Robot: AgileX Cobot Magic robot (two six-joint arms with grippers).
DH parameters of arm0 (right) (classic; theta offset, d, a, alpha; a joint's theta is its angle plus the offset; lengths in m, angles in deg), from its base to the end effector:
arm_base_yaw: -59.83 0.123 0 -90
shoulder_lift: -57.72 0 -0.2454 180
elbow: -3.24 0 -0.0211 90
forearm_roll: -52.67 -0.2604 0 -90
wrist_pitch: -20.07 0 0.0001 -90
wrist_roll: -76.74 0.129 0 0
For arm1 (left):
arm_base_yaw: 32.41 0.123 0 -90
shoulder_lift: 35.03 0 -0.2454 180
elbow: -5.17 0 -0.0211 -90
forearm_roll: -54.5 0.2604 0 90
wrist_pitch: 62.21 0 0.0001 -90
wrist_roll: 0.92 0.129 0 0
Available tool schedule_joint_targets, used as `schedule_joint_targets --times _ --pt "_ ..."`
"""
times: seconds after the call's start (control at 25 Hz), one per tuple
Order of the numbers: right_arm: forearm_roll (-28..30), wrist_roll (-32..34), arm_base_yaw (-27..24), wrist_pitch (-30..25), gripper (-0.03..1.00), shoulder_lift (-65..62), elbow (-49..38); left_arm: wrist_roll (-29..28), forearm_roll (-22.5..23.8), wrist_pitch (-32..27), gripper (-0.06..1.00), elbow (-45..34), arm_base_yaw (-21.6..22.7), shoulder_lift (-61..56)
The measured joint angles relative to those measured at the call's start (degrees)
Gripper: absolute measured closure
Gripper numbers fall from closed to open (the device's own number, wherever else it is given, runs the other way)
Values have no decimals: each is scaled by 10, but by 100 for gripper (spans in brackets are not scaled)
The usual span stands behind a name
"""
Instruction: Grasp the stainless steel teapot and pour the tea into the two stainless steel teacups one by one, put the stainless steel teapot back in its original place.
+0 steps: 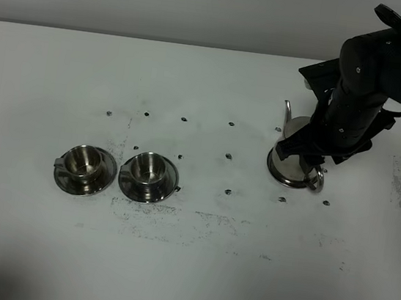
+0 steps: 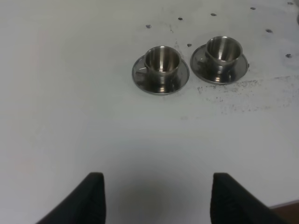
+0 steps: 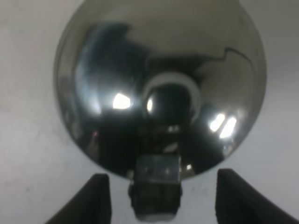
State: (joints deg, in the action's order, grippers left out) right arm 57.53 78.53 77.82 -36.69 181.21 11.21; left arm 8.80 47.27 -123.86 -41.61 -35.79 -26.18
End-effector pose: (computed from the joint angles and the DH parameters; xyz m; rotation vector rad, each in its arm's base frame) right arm 0.3803 0.1139 0.1070 -0.4838 2.9560 -0.0746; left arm 0.0737 -0.0187 0.2667 0.2407 2.0272 -0.0818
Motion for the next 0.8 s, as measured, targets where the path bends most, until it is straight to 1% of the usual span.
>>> schedule_joint_targets --times 0.6,0.72,0.8 --pt "0 -7 -2 13 49 25 0 0 0 0 47 0 0 0" --pt "-1 -9 -2 14 53 25 0 0 0 0 47 0 0 0" --pt "-1 -9 -2 14 59 25 0 0 0 0 47 0 0 0"
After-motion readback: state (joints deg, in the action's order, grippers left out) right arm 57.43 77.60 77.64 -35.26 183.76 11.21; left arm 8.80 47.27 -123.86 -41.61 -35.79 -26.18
